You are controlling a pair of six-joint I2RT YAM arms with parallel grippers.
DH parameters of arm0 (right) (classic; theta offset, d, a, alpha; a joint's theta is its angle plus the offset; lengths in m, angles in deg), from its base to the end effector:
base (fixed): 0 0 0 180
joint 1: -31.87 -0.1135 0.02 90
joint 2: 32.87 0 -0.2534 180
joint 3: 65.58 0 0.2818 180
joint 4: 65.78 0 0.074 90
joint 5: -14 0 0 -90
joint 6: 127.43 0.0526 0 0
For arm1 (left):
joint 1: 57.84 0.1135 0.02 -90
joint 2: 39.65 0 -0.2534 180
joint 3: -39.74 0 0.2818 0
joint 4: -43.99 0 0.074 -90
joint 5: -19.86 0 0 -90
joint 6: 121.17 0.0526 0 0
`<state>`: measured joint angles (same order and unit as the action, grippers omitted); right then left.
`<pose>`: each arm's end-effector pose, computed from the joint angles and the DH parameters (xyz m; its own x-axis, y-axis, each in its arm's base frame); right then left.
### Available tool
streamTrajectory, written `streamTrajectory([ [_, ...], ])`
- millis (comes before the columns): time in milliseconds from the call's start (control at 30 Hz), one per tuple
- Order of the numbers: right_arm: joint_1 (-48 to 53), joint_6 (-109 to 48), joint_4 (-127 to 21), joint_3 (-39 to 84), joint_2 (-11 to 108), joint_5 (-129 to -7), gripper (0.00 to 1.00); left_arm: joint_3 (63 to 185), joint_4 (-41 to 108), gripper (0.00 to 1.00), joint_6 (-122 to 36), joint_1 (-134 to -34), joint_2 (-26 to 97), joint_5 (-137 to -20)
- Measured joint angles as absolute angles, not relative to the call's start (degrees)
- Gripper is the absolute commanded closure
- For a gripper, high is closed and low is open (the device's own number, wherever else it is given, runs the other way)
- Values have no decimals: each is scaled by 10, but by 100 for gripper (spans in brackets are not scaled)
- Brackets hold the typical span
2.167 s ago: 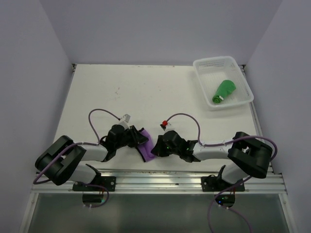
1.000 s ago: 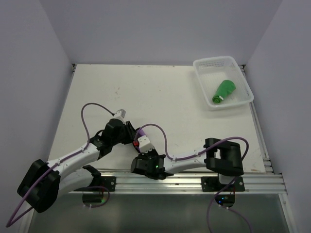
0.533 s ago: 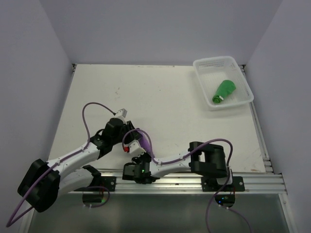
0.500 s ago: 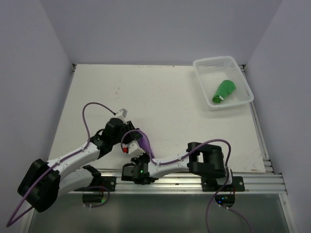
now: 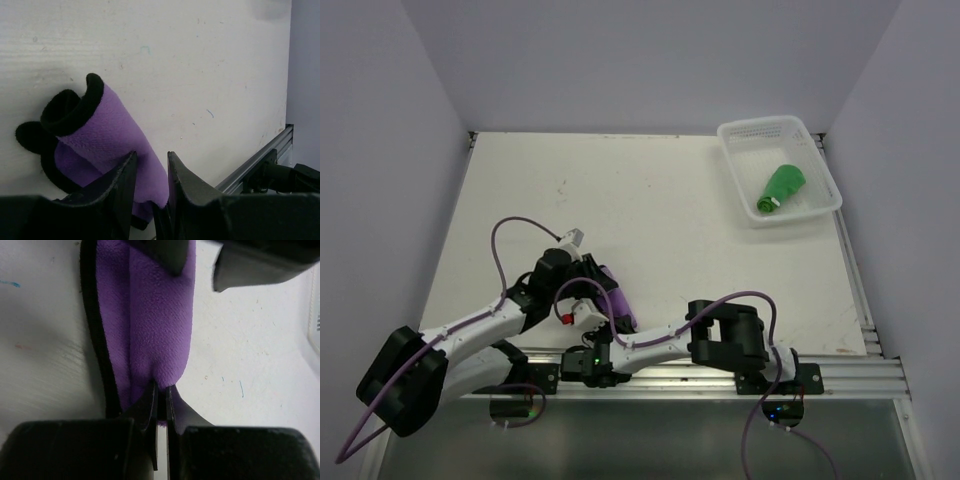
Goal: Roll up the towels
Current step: Roll the towel
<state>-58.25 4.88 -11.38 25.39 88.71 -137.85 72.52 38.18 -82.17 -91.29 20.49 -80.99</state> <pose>0.0455 0.4039 0.0874 -0.3161 -0.6857 -0.6556 -0.3504 0.7266 -0.5910 0.2025 -0.1457 0.1350 -0.8102 -0.3795 -0.4467 0.0687 0.6954 -0.7153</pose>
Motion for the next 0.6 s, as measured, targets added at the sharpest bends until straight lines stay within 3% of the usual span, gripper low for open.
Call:
streamTrajectory([
  [400, -584, 41, -105, 262, 894, -1380, 97, 649, 480, 66, -833, -917, 242, -808],
  [500, -584, 46, -110, 255, 883, -1373, 80, 636, 500, 66, -838, -917, 242, -806],
  [600, -584, 53, -122, 242, 857, -1349, 71, 627, 513, 66, -842, -920, 242, -806],
])
